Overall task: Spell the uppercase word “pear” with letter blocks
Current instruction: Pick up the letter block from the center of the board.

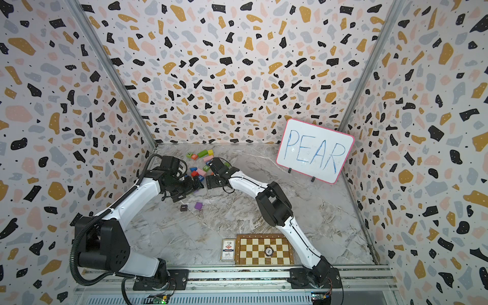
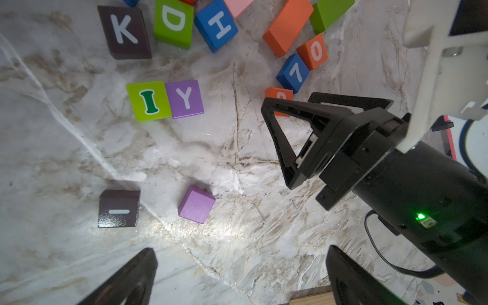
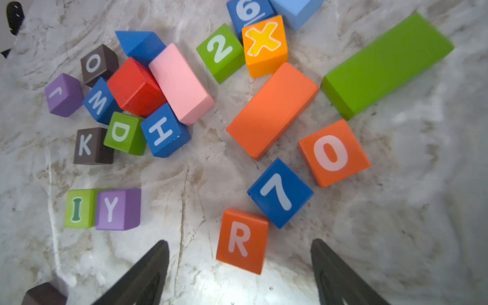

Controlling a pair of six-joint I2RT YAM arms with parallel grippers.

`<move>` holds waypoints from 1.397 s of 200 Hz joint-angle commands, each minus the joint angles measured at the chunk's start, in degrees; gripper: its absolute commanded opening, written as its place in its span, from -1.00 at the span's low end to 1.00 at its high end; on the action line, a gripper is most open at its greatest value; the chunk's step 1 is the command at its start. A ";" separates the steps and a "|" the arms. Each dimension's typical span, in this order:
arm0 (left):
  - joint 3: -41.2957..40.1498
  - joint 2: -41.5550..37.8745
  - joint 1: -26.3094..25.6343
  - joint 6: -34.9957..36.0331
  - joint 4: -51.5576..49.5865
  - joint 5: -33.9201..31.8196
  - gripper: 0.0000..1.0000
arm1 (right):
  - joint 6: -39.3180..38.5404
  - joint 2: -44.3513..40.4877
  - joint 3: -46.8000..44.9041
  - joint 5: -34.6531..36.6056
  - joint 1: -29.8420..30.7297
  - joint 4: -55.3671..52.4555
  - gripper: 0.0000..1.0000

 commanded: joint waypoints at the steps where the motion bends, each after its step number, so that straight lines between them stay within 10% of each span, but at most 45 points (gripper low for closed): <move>1: -0.83 -0.90 0.43 0.81 0.26 0.80 0.98 | 0.44 0.94 3.01 -0.23 0.33 -1.61 0.69; 105: -1.36 -1.07 1.07 0.86 0.61 1.30 0.98 | -2.11 3.26 4.88 5.90 1.12 -4.37 0.01; 279: -3.16 -2.03 1.25 -0.07 1.45 2.04 0.98 | -3.48 -4.43 -3.66 8.39 1.21 -1.22 -0.44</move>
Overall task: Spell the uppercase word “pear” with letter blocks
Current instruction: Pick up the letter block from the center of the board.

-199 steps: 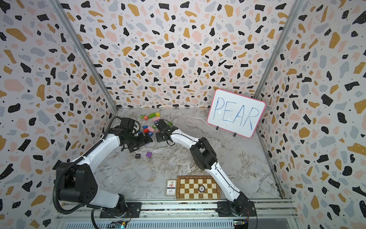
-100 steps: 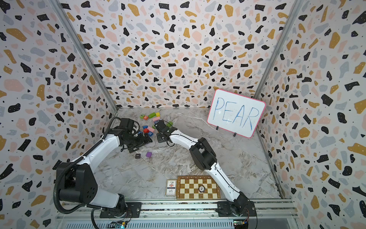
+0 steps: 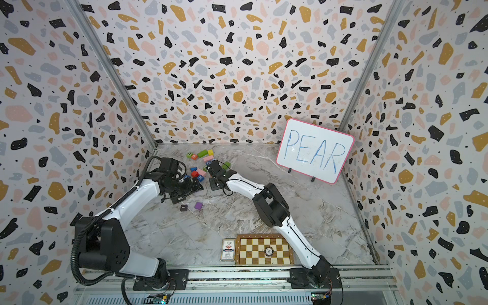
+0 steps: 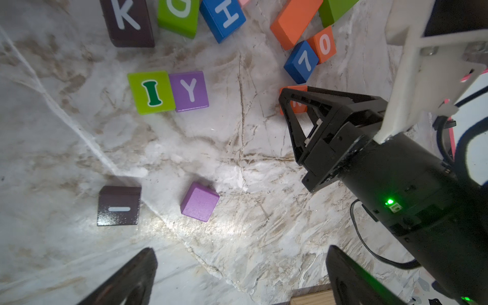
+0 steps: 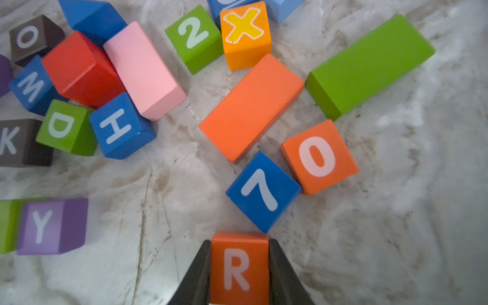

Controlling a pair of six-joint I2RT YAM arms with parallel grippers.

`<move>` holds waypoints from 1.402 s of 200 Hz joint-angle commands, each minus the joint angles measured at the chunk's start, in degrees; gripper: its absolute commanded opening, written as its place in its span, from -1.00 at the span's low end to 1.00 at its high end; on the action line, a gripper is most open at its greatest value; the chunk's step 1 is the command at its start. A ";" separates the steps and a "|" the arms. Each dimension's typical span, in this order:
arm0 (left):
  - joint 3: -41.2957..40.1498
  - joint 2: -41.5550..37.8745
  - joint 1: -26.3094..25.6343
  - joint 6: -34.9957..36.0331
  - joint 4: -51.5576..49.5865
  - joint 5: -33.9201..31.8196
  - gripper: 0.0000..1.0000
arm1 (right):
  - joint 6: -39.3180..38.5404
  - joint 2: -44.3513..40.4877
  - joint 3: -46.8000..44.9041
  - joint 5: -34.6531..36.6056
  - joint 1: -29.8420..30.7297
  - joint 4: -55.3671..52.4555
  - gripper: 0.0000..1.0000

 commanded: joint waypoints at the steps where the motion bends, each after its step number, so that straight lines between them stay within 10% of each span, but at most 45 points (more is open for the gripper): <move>1: -1.13 -1.50 0.35 -0.22 0.44 0.78 0.98 | -0.46 -5.65 -3.26 0.79 0.29 -1.06 -0.44; 112: -1.50 -2.55 0.35 -0.20 0.18 1.52 0.98 | -2.31 -2.97 -5.32 4.03 0.90 -6.47 -0.11; 207: -2.15 -3.41 0.35 0.40 1.43 2.72 0.98 | -1.93 -7.92 -4.69 3.04 0.82 -6.24 -0.43; 280: -4.79 -6.25 -7.99 -4.57 9.89 6.43 0.98 | -2.02 -31.37 -30.81 3.82 -5.29 1.35 -0.47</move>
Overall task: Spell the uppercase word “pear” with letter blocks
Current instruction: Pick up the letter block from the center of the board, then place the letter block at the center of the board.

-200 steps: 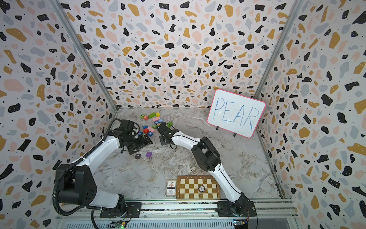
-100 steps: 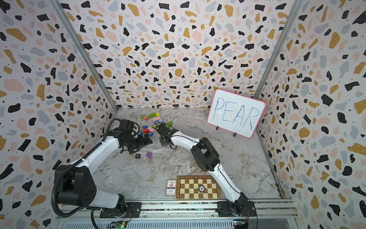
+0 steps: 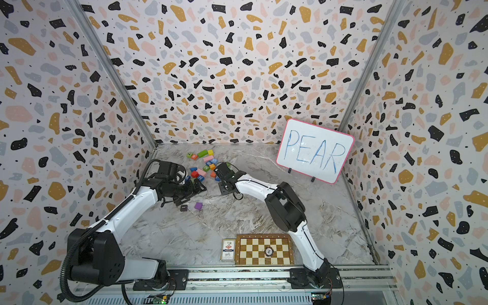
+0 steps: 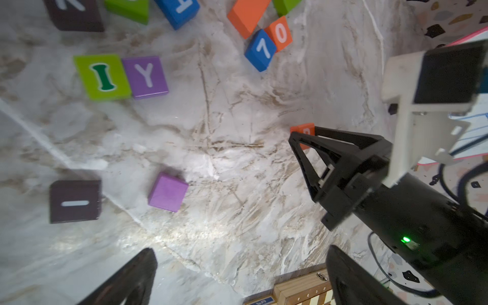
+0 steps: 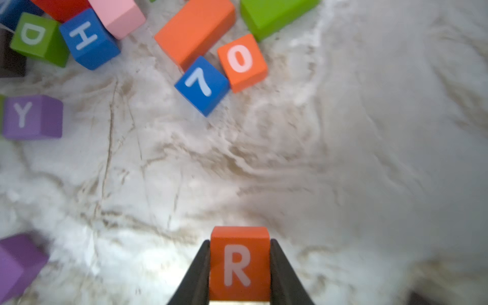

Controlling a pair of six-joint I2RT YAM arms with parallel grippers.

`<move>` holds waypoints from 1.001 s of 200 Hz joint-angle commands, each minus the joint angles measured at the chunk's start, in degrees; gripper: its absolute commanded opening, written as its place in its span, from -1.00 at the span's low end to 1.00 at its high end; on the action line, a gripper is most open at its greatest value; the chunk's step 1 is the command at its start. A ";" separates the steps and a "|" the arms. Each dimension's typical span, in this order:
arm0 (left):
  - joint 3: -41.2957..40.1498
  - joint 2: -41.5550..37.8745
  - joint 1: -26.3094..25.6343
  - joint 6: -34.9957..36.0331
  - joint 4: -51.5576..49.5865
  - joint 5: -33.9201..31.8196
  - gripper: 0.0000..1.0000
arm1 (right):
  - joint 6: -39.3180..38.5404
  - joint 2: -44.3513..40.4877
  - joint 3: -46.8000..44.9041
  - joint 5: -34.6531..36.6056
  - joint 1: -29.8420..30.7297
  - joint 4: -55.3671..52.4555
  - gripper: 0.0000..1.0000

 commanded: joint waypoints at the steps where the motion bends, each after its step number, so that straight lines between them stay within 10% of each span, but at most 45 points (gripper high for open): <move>1: -0.09 -0.35 -4.34 -2.71 4.68 1.42 0.98 | -0.01 -10.21 -7.08 1.27 -3.67 3.32 -0.47; 106: 11.66 15.25 -17.33 -3.22 8.00 4.17 0.98 | -4.94 -24.02 -31.67 -5.37 -27.94 11.26 -0.50; 200: 12.54 17.81 -17.49 -2.69 8.10 5.33 0.98 | -6.13 -20.11 -34.13 -8.14 -31.46 13.74 -0.50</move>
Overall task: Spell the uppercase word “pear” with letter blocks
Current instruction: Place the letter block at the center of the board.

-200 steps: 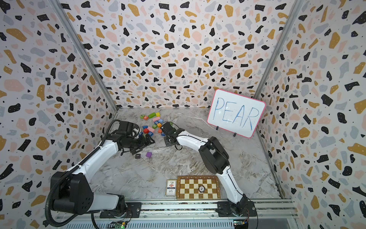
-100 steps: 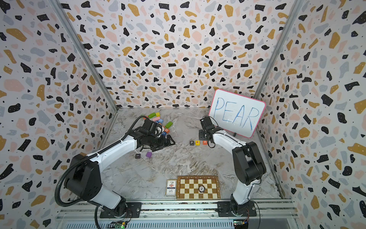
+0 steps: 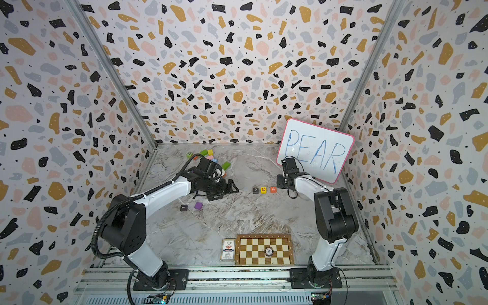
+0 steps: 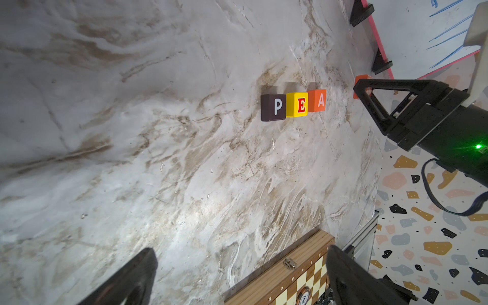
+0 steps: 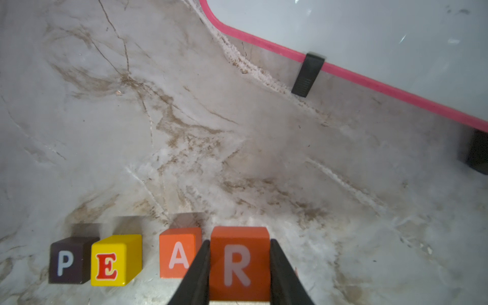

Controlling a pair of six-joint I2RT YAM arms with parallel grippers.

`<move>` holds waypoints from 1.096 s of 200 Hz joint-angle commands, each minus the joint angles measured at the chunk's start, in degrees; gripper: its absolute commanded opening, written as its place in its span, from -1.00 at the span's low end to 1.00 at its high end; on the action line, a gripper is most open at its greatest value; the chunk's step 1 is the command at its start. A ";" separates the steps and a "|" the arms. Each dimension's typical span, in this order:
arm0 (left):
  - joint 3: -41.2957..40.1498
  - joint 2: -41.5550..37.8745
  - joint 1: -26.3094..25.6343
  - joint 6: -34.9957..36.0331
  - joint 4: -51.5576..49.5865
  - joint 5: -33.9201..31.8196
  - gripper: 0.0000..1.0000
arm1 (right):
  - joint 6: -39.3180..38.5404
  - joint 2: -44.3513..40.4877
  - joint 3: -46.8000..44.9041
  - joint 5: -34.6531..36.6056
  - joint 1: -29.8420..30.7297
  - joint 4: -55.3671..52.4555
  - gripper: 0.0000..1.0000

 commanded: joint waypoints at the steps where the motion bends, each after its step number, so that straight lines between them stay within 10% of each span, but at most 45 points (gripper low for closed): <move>1: 1.39 -0.44 -0.27 0.26 0.76 0.92 0.98 | -0.76 1.02 -0.70 -0.98 -0.21 0.40 -0.50; 219: -0.77 -2.11 -0.27 -0.86 2.04 0.62 0.98 | -3.13 5.53 0.04 -1.09 -0.48 -2.09 -0.36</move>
